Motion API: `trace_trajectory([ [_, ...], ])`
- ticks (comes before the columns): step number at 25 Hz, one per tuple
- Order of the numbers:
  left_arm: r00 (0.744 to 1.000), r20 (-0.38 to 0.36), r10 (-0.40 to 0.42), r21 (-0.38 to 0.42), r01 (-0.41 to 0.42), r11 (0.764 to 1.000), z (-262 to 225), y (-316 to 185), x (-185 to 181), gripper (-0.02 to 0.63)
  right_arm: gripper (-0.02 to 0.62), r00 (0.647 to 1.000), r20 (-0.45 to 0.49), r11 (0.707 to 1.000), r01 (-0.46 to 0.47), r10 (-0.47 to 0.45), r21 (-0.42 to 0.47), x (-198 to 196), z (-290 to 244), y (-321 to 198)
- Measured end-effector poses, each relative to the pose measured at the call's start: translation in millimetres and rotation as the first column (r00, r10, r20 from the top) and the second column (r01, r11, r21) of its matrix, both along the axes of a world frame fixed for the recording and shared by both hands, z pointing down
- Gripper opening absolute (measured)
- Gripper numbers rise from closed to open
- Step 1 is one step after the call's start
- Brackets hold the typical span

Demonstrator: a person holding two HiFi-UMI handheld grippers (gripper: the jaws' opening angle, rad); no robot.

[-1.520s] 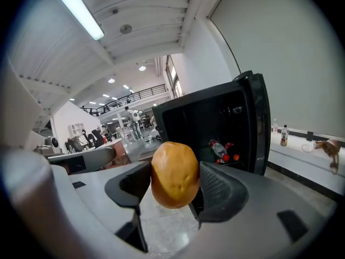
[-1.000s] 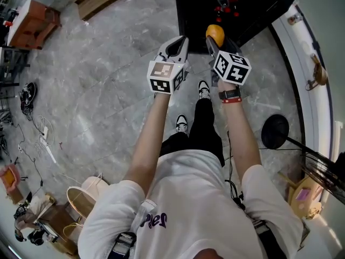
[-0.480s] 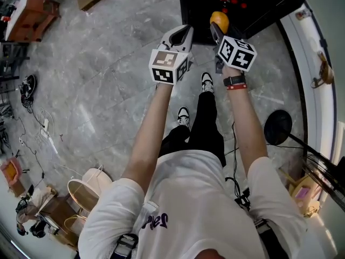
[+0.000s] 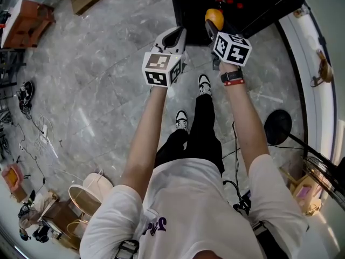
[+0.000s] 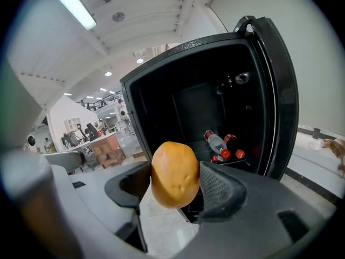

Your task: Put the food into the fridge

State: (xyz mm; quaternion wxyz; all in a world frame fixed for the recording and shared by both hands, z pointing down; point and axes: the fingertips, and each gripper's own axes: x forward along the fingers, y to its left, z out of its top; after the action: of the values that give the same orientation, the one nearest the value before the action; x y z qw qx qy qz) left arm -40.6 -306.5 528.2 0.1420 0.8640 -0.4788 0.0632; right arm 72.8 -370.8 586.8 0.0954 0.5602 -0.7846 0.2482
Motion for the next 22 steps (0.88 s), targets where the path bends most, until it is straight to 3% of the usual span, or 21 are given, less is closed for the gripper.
trace_trajectory([
  [16, 0.999, -0.028, -0.029, -0.028, 0.029, 0.999, 25, -26, 2, 0.018, 0.296, 0.998, -0.065, 1.000, -0.005, 0.003, -0.022, 2, 30, -43],
  [22, 1.000, 0.005, -0.031, -0.038, 0.031, 0.999, 31, -40, 3, 0.018, 0.296, 0.999, -0.048, 1.000, 0.008, -0.010, -0.030, 4, 41, -60],
])
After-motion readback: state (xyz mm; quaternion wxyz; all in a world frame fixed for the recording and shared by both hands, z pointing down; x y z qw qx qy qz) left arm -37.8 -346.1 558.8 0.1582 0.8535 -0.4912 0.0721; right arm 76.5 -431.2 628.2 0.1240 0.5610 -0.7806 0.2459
